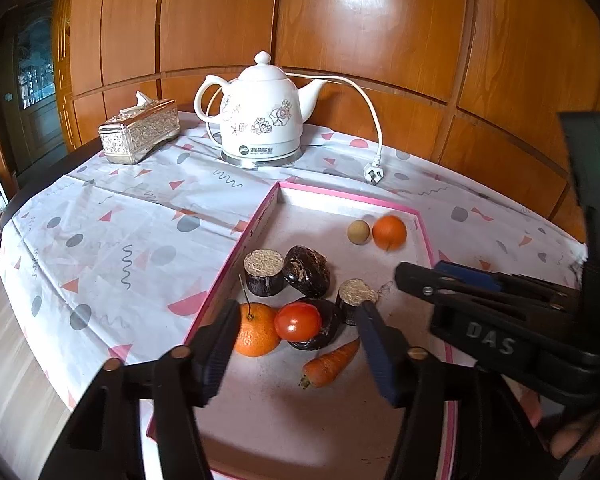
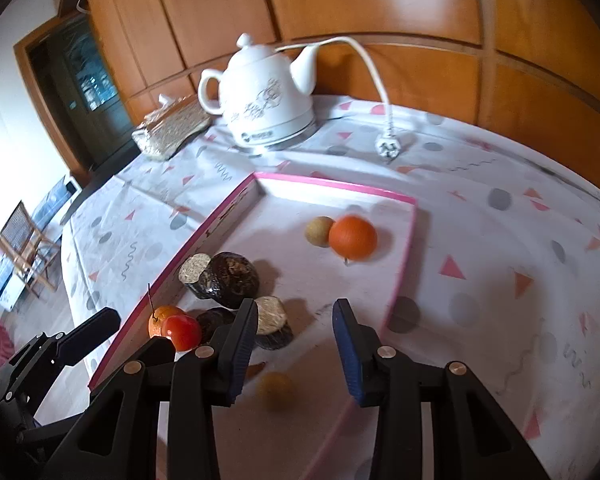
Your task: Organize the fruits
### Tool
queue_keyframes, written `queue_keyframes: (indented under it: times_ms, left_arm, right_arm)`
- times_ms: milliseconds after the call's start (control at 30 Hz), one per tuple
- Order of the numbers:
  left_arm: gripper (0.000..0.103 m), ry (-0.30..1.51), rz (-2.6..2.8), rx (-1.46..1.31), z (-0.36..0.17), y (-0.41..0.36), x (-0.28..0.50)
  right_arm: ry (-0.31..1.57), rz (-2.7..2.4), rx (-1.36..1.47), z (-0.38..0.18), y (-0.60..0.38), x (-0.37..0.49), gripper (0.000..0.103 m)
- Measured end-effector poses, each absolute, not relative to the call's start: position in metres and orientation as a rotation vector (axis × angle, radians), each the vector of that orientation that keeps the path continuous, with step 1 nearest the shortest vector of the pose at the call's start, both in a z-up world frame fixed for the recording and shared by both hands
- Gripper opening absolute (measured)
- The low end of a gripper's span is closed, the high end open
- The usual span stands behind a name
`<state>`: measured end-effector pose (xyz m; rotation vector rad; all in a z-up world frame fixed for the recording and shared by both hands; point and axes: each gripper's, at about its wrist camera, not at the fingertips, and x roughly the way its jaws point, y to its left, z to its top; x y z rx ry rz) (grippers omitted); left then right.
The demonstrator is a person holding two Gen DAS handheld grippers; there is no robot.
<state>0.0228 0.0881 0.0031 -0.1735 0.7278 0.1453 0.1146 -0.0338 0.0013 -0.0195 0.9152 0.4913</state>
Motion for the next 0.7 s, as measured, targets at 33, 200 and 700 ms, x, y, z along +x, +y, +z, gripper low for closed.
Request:
queue_keyframes:
  times_ms: [33, 200, 700]
  left_arm:
    - [0.067, 0.726, 0.147, -0.171, 0.004, 0.087, 0.021]
    - [0.078, 0.712, 0.163, -0.155, 0.007, 0.083, 0.014]
    - [0.103, 0.671, 0.169, -0.150, 0.017, 0.072, -0.003]
  right_arm:
    - [0.904, 0.479, -0.013, 0.004, -0.038, 0.111, 0.039]
    - [0.855, 0.398, 0.005, 0.011, -0.058, 0.092, 0.042]
    - [0.819, 0.272, -0.059, 0.000, -0.081, 0.039, 0.043]
